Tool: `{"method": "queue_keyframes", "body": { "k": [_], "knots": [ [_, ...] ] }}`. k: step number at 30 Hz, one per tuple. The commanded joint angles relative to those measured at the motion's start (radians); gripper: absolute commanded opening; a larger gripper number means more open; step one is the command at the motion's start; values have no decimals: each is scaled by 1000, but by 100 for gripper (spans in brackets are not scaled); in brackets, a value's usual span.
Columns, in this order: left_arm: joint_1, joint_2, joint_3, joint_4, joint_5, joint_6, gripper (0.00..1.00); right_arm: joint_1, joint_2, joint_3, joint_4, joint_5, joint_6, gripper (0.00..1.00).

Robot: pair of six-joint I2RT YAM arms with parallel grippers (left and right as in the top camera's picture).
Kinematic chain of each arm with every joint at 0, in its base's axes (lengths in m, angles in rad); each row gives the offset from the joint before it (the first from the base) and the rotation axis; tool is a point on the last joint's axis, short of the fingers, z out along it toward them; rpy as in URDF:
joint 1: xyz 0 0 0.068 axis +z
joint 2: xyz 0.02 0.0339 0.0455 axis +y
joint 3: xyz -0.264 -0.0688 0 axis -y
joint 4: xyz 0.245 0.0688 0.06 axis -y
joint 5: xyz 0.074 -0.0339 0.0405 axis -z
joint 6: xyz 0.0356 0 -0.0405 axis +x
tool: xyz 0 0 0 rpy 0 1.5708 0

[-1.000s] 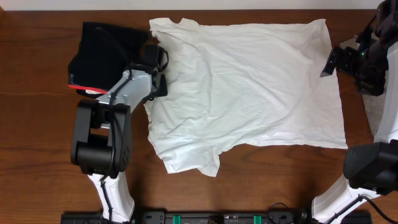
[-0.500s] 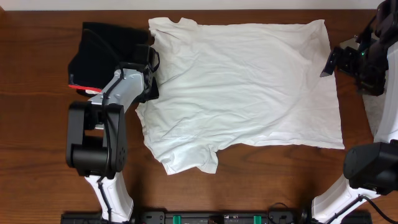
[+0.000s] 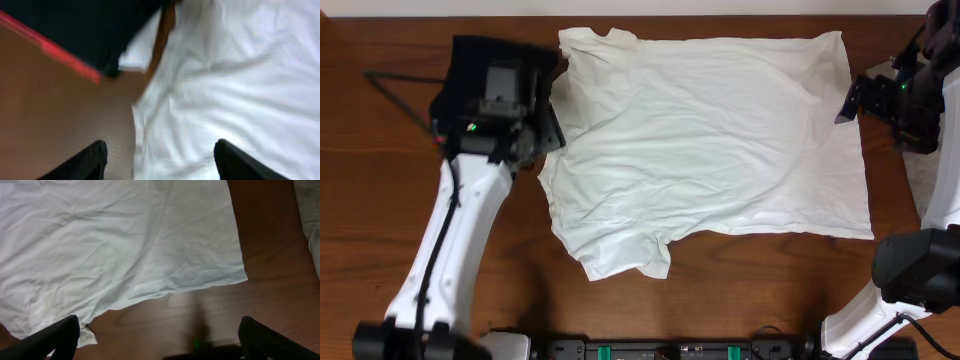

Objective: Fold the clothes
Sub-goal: 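Move the left gripper down to the shirt's lower left hem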

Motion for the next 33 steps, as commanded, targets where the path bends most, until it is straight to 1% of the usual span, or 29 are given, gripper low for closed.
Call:
{"method": "queue_keyframes", "body": {
  "k": [1, 6, 9, 12, 17, 21, 28, 29, 30, 31, 33],
  "knots": [
    [-19, -43, 4, -72, 66, -63, 71, -2, 0, -3, -1, 6, -11, 99],
    [-97, -121, -5, -175, 66, -66, 71, -2, 0, -3, -1, 5, -11, 99],
    [-155, -172, -44, -194, 66, -96, 71, -2, 0, -3, -1, 5, -11, 99],
    [-222, -234, -122, -200, 66, -131, 71, -2, 0, -3, -1, 6, -11, 99],
    [-307, -338, -303, -216, 66, -186, 71, -3, 0, -3, -1, 5, -11, 99],
    [-325, -395, -420, -227, 66, -207, 72, -2, 0, -3, -1, 5, -11, 99],
    [-325, -410, -539, -153, 66, -220, 73, -2, 0, -3, -1, 5, -11, 99],
    [-325, -410, -551, -135, 66, -221, 77, -2, 0, -3, -1, 5, -11, 99],
    [-325, -410, -560, -118, 66, -221, 78, -2, 0, -3, -1, 5, -11, 99],
    [-325, -409, -566, -102, 66, -221, 83, -2, 0, -3, -1, 5, -11, 99],
    [-325, -407, -568, -77, 66, -220, 85, -3, 0, -3, -1, 5, -11, 99]
  ]
}}
